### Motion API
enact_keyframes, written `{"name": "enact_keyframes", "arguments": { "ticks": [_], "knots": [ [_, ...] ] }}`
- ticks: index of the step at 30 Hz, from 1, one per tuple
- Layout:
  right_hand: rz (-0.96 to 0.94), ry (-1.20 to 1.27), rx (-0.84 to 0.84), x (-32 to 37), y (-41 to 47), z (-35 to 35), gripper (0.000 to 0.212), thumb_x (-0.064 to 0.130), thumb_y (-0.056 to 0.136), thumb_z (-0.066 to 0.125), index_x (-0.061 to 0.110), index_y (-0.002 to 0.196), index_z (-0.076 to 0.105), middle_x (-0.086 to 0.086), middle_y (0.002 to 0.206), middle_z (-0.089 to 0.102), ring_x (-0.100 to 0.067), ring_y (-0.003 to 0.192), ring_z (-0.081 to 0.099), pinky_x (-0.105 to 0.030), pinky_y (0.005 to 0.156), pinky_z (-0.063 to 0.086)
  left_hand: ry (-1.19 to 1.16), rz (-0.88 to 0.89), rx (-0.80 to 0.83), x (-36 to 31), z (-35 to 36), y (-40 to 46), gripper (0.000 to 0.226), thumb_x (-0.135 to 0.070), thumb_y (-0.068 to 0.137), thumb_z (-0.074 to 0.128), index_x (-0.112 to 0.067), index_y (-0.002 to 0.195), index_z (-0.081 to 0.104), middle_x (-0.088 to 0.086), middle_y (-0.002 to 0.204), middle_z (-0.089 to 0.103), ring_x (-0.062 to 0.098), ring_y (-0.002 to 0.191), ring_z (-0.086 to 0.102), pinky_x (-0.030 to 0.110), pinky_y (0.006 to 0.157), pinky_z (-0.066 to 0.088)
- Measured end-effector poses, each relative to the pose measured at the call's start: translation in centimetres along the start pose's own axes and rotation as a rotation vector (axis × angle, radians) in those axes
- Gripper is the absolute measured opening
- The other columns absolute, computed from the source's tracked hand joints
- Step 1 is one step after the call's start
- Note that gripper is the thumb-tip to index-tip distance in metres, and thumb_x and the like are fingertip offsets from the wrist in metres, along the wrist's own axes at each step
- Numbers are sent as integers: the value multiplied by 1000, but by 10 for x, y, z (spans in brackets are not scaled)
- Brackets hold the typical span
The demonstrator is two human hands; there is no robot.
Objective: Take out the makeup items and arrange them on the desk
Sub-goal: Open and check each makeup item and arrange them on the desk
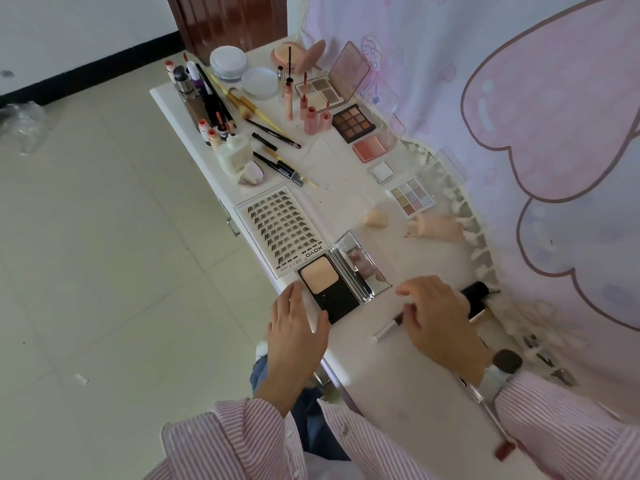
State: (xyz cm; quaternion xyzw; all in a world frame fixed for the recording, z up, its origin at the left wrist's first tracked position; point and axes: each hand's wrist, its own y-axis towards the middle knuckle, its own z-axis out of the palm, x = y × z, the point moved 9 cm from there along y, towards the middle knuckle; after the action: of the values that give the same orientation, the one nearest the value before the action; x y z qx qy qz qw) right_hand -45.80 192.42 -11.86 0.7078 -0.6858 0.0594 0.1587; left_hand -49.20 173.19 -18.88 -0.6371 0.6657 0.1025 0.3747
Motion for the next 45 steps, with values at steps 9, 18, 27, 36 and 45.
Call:
{"name": "enact_keyframes", "arguments": {
  "ticks": [9,18,27,36,45],
  "knots": [
    [-495,-428,227,37,-39,51,21,14,81,45,15,90,64,-2,85,63,-20,75,59,-33,67,40,-34,92,35,4,-7,-3,53,-25,94,47,-12,142,29,1,151,27,15,138,23,28,112,19],
    [7,307,-161,69,-26,-59,11,5,90,49,12,97,54,-5,85,63,-8,75,57,-14,71,40,-288,192,-43,-13,-53,-48,32,-21,93,50,-20,125,53,-7,125,54,3,110,49,18,96,37],
    [509,1167,-355,130,-93,-100,9,6,87,57,13,85,62,0,64,66,-9,55,61,-14,55,49,-216,600,-102,-60,-111,-165,25,-22,93,51,-17,116,60,-4,98,62,4,74,55,8,69,42],
    [302,772,-335,164,-130,-142,21,3,92,46,20,81,51,10,60,45,2,51,47,-7,50,35,-217,569,-2,-62,-121,-222,19,-28,95,48,-20,94,65,-12,53,44,7,47,40,16,50,29],
    [232,668,-81,126,-127,-163,29,15,96,40,28,74,55,8,61,57,-13,51,47,-21,51,40,-96,585,1,-101,-107,-224,18,-29,93,50,-23,98,66,-14,52,45,5,48,44,15,50,32]
  ]
}}
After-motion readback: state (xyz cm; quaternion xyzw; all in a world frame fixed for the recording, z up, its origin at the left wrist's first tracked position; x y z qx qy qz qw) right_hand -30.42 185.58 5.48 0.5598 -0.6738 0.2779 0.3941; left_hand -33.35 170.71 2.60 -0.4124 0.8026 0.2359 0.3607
